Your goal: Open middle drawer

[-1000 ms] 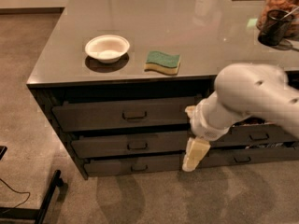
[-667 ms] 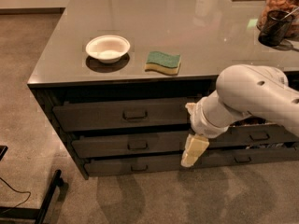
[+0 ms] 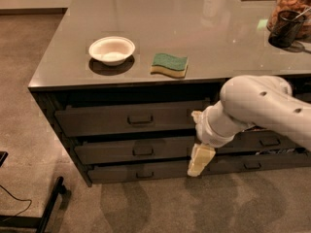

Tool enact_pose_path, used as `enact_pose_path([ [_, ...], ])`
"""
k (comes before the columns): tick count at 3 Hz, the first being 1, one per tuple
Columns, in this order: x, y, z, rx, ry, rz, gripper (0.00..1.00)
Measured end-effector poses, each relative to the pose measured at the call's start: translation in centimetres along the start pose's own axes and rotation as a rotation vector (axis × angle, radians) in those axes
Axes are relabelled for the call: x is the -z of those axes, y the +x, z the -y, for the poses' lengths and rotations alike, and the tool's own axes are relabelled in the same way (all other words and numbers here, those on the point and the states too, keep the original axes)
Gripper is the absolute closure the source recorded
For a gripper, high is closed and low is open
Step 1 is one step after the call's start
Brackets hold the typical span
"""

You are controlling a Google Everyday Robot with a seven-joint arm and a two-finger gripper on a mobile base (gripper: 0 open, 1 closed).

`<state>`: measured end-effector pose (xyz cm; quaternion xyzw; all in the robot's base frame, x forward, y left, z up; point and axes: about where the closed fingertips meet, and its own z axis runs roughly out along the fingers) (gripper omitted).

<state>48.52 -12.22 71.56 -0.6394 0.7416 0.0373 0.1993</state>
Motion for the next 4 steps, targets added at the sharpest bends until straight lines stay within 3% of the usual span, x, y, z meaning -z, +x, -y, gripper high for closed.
enact_pose_path([
  [1, -5.5, 0.7, -0.2, 0.027, -0.006, 0.011, 0.0],
  [3, -19.7, 0.7, 3.0, 0.061, 0.013, 0.066, 0.0],
  [4, -26.2, 2.2, 3.5, 0.045, -0.022, 0.038, 0.0],
])
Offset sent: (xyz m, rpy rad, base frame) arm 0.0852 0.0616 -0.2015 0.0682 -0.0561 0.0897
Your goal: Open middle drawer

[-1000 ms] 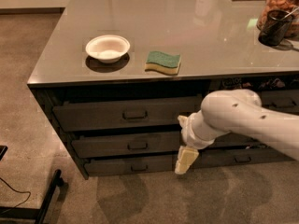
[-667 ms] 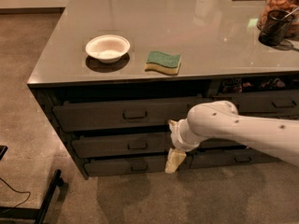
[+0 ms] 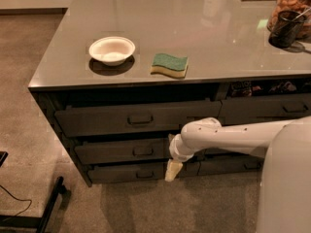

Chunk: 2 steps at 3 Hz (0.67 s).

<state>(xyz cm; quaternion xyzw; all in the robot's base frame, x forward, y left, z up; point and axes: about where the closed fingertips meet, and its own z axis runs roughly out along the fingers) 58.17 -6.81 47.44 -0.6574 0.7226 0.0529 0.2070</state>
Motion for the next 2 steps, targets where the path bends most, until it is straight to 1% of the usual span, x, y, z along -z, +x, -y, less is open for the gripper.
enact_pose_path([
  [1, 0.0, 0.0, 0.0, 0.0, 0.001, 0.0, 0.0],
  [2, -1.1, 0.9, -0.3, 0.004, 0.01, 0.009, 0.0],
])
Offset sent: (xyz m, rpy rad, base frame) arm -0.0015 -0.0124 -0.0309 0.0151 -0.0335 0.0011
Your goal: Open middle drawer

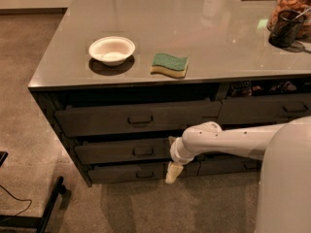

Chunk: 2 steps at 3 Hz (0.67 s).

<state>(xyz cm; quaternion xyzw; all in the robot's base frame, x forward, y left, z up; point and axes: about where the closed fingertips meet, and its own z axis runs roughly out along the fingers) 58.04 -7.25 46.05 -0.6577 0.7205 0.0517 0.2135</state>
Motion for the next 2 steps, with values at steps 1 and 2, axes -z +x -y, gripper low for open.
enact_pose_path([
  [1, -1.6, 0.9, 0.5, -0.002, 0.01, 0.034, 0.0],
  [2, -3.1, 1.6, 1.5, 0.001, 0.034, 0.069, 0.0],
])
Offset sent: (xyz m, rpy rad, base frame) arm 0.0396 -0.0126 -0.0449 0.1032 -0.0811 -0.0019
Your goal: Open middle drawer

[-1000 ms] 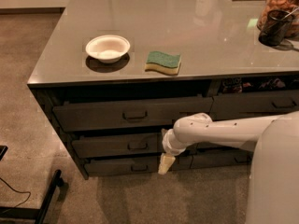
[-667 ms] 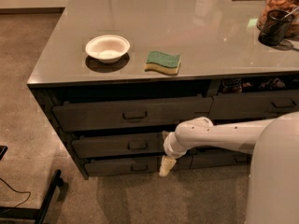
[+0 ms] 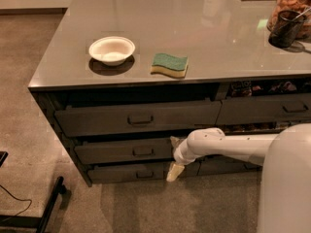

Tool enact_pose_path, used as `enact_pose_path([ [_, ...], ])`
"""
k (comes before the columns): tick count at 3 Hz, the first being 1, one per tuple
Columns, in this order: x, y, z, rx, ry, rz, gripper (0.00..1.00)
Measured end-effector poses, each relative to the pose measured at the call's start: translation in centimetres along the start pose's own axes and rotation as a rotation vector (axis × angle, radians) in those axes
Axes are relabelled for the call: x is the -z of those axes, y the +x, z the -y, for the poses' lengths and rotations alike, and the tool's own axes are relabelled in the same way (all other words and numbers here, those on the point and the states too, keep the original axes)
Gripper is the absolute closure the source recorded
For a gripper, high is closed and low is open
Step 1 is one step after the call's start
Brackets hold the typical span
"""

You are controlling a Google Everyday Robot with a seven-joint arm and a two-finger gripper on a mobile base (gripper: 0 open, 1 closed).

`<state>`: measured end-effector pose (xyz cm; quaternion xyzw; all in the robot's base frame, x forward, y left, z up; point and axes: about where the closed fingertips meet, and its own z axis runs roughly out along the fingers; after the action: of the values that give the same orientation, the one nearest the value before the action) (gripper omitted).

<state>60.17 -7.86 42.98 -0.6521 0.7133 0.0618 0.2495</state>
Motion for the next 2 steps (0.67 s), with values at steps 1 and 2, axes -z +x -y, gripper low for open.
enact_pose_path([
  [1, -1.2, 0.6, 1.2, 0.01, 0.02, 0.021, 0.0],
  [2, -2.4, 1.0, 2.3, 0.02, 0.027, 0.027, 0.0],
])
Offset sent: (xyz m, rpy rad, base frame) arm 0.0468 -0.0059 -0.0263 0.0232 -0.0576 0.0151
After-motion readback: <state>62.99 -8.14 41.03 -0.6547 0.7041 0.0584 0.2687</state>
